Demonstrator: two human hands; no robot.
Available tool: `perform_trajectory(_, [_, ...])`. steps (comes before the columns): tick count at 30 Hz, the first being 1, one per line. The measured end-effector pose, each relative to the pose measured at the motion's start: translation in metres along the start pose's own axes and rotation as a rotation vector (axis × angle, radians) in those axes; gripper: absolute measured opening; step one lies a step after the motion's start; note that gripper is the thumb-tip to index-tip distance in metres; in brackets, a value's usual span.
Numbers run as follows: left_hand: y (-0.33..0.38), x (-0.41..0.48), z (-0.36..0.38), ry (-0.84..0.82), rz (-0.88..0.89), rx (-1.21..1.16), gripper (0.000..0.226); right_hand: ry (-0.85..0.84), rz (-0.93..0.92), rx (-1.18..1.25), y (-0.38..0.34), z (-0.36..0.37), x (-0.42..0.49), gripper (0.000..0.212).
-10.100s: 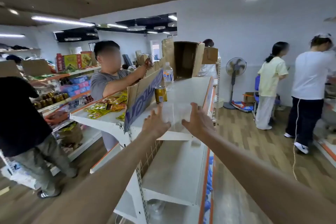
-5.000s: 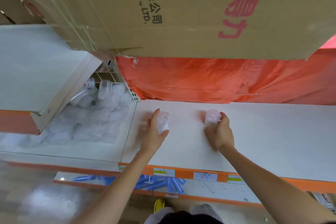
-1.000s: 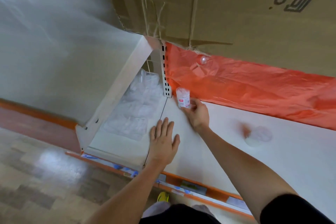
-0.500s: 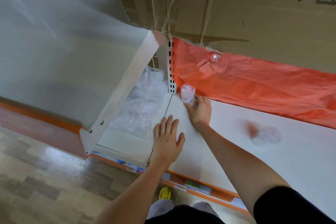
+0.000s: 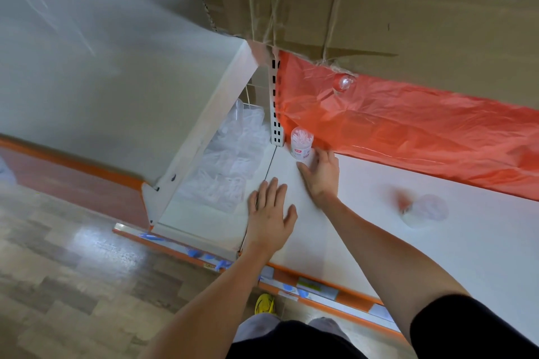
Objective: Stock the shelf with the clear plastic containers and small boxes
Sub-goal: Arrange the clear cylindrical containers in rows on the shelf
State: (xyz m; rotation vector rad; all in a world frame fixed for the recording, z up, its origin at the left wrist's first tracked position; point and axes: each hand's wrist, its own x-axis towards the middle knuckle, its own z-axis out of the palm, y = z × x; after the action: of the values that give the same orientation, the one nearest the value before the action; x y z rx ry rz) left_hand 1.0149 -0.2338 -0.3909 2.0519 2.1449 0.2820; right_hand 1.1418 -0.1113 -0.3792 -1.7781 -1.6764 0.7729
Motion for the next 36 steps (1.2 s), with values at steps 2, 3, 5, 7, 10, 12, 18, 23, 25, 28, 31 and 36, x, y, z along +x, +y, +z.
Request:
perform_trajectory(2, [0.001, 0.0, -0.002, -0.009, -0.001, 0.003, 0.056, 0.008, -0.024, 0.025, 0.003, -0.004, -0.015, 0.053])
perform_trajectory(3, [0.002, 0.0, -0.003, -0.009, -0.002, 0.003, 0.055, 0.02, -0.038, 0.045, 0.005, -0.007, -0.025, 0.05])
perform_trajectory(5, [0.002, 0.0, -0.003, -0.008, -0.005, 0.003, 0.054, 0.049, -0.064, 0.092, 0.01, -0.014, -0.046, 0.039])
perform_trajectory(7, [0.002, -0.001, -0.004, 0.0, -0.005, 0.014, 0.054, 0.062, -0.1, 0.098, 0.018, -0.022, -0.068, 0.029])
perform_trajectory(10, [0.004, 0.0, -0.006, -0.006, -0.002, 0.032, 0.056, 0.115, -0.101, 0.066, 0.034, -0.037, -0.096, 0.021])
perform_trajectory(12, [0.005, -0.001, -0.007, -0.021, -0.002, 0.044, 0.057, 0.178, -0.076, 0.051, 0.045, -0.05, -0.113, 0.016])
perform_trajectory(18, [0.008, -0.001, -0.005, -0.044, -0.004, 0.062, 0.059, 0.394, 0.207, 0.199, 0.082, -0.089, -0.147, 0.009])
perform_trajectory(23, [0.012, 0.0, -0.01, -0.095, -0.045, -0.03, 0.054, 0.571, 0.38, 0.365, 0.095, -0.122, -0.153, 0.035])
perform_trajectory(25, [0.019, -0.002, -0.01, -0.093, -0.046, -0.071, 0.054, 0.543, 0.444, 0.353, 0.099, -0.132, -0.145, 0.048])
perform_trajectory(28, [0.036, -0.01, -0.009, -0.12, -0.016, -0.126, 0.054, 0.453, 0.491, 0.271, 0.101, -0.137, -0.133, 0.073])
perform_trajectory(31, [0.049, -0.019, -0.01, -0.136, -0.018, -0.188, 0.052, 0.4, 0.486, 0.184, 0.101, -0.139, -0.124, 0.076])
perform_trajectory(36, [0.058, -0.032, -0.016, -0.151, -0.009, -0.274, 0.046, 0.383, 0.478, 0.148, 0.103, -0.141, -0.119, 0.058])
